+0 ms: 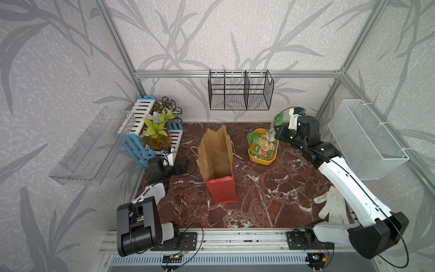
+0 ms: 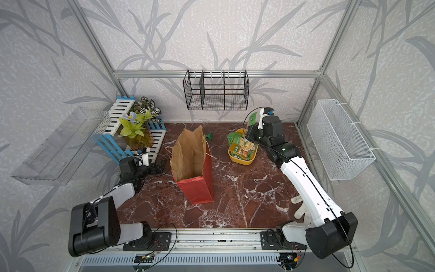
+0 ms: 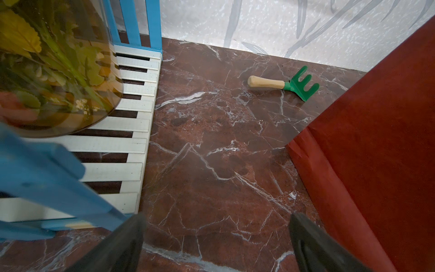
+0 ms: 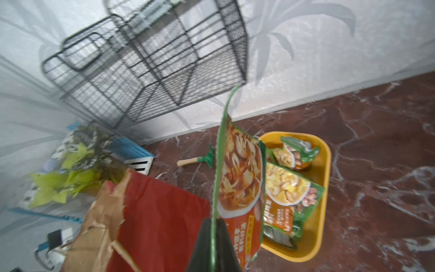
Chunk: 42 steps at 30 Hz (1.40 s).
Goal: Place the condiment packets inside the bag
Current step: Place the condiment packet in the paper bag.
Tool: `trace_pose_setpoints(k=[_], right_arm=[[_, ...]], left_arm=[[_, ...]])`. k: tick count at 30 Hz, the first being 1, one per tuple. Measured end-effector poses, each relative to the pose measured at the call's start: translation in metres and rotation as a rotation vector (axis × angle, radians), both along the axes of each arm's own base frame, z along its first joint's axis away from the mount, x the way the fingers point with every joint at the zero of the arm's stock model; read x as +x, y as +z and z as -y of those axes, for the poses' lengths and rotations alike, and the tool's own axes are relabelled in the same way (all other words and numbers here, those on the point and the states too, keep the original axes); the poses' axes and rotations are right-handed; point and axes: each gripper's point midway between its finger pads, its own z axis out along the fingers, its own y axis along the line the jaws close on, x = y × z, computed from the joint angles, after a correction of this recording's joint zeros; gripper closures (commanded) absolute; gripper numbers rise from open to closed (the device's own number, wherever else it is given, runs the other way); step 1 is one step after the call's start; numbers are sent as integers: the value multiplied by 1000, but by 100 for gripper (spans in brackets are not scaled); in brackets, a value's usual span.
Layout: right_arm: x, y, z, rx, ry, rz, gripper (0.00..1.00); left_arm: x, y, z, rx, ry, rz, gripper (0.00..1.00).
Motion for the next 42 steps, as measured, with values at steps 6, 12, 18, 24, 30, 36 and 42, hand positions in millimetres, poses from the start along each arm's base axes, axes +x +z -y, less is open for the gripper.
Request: trace_pose_setpoints(k=[6, 12, 18, 24, 30, 36, 42], right_arm=[[-37, 56, -61, -19, 153, 126, 100], [-58, 75, -119, -56, 285, 164, 100], [-63, 61, -178, -127, 393, 143, 100], [-57, 27, -214, -184, 455, 74, 100], [-52, -8, -223, -237, 472, 1, 100], [-53, -14, -224, -246, 481, -16, 85], [-53, -10, -221, -255, 474, -5, 59]], left_arm=[[0, 0, -4, -1, 12, 0, 0], [0, 0, -5, -1, 13, 0, 0], [0, 0, -3, 6, 9, 0, 0], [-3, -3, 7, 20, -21, -1, 0], [-7, -4, 17, 41, -54, 3, 0], [-8, -6, 17, 55, -54, 2, 0], [-8, -3, 21, 63, -67, 11, 0]])
